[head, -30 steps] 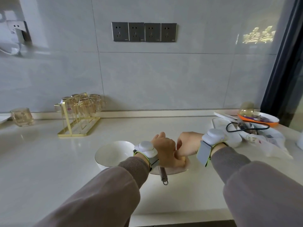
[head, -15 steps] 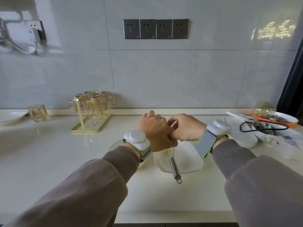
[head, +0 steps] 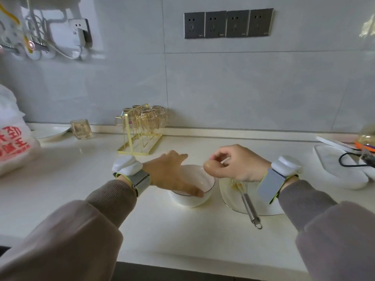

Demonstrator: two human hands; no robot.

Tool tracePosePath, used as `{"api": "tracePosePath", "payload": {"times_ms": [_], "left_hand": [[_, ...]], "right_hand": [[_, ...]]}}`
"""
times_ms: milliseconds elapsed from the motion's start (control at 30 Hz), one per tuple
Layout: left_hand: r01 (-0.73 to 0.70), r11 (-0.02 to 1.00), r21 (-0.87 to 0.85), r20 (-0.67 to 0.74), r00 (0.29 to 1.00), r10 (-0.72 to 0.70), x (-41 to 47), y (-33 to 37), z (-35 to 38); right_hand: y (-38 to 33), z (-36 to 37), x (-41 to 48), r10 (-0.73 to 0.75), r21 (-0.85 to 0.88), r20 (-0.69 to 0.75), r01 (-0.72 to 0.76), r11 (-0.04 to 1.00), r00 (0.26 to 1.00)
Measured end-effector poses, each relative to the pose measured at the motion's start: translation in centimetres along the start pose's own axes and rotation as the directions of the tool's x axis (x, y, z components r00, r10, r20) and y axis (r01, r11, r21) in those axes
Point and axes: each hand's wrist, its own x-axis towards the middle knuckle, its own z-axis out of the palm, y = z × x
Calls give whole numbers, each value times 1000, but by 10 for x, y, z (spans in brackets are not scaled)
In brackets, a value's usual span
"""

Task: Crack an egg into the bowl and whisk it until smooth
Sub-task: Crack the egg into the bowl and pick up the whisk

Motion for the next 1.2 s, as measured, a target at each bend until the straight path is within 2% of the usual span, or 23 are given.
{"api": "tracePosePath", "payload": {"times_ms": [433, 700, 833, 900, 1033, 1200], "left_hand": [[-43, 998, -49, -28, 999, 41, 1, 2, 7], [-67, 993, -102, -41, 997, 63, 2, -2, 6], [-75, 990, -117, -44, 997, 70, 4, -6, 7], [-76, 989, -124, -44, 997, 71, 4, -6, 7], [-82, 990, -112, -41, 996, 78, 5, -6, 6], [-86, 988, -125, -36, 996, 82, 7, -8, 8]], "right_hand": [[1, 5, -1, -34, -87, -12, 33, 996, 999], [7, 3, -3, -43, -37, -24, 42, 998, 999], [-2, -10, 0, -150, 28, -126, 154, 988, 981], [-5, -16, 0, -155, 69, -173, 169, 983, 973], [3, 6, -8, -91, 41, -35, 92, 995, 995], [1, 3, -5, -75, 18, -26, 75, 997, 997]]}}
